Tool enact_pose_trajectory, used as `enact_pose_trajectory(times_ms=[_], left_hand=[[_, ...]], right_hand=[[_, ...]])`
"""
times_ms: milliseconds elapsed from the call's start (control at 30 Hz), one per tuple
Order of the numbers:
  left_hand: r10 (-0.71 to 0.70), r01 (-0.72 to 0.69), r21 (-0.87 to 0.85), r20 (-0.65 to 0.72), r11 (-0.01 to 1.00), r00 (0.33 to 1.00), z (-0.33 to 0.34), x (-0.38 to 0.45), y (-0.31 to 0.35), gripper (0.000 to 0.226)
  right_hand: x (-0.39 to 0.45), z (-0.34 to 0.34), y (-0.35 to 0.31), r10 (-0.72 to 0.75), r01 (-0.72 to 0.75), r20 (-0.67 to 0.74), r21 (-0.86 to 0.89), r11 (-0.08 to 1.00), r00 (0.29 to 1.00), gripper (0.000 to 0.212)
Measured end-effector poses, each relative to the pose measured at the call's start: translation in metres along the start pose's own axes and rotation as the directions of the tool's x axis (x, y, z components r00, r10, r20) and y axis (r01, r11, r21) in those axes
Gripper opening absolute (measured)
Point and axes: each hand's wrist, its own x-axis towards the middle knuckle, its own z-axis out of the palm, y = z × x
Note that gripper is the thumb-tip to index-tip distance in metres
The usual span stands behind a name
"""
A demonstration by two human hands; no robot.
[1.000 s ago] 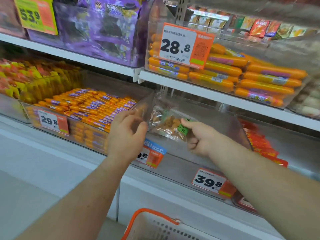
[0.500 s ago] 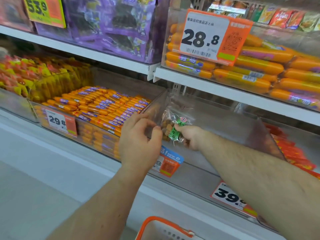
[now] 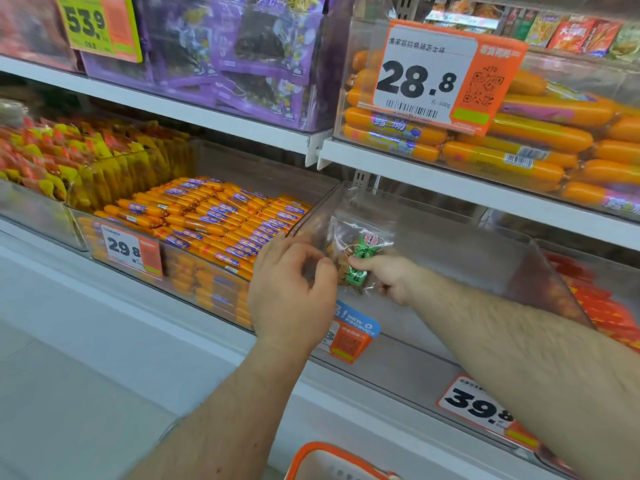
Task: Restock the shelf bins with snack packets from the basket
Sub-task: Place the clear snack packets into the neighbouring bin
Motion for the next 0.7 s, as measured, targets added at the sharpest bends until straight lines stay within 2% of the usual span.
enact_pose_trajectory(times_ms=[133,233,367,533,600,700], left_hand=[[0.005,-0.005,0.015,0.001,1.000,1.000,-0.001,0.000,-0.001,0.032],[0.001,-0.001,0.022,0.003,1.000,1.000,0.001,-0.001,-0.002,0.037],[0.002,-0.002,0.004,-0.006,1.000,1.000,0.002,-0.002,-0.001,0.037],[-0.022,0.021,0.045,0.028,0.999,0.999,0.001,-0.003,0.000,0.021],[-0.012,0.012,0.042,0.015,0.999,1.000,0.001,-0.003,0.000,0.025],[0.015,-0.015,0.039,-0.009,0.999,1.000,0.002,-0.004,0.001,0.032]], right_hand=[[0.000,-0.005,-0.007,-0.162,0.180,-0.113,0.170,0.969,0.980,0.060],[0.003,-0.004,-0.007,-0.187,0.206,-0.128,0.156,0.966,0.974,0.057],[0.010,0.001,-0.001,-0.136,0.139,-0.099,0.020,0.990,0.986,0.045],[0.009,-0.004,-0.002,-0.030,0.029,-0.077,-0.024,0.999,0.997,0.033],[0.007,-0.005,-0.003,0.027,-0.028,-0.043,-0.038,0.999,0.999,0.024],[0.008,-0.005,-0.004,0.056,-0.056,-0.014,-0.034,0.998,0.998,0.021]])
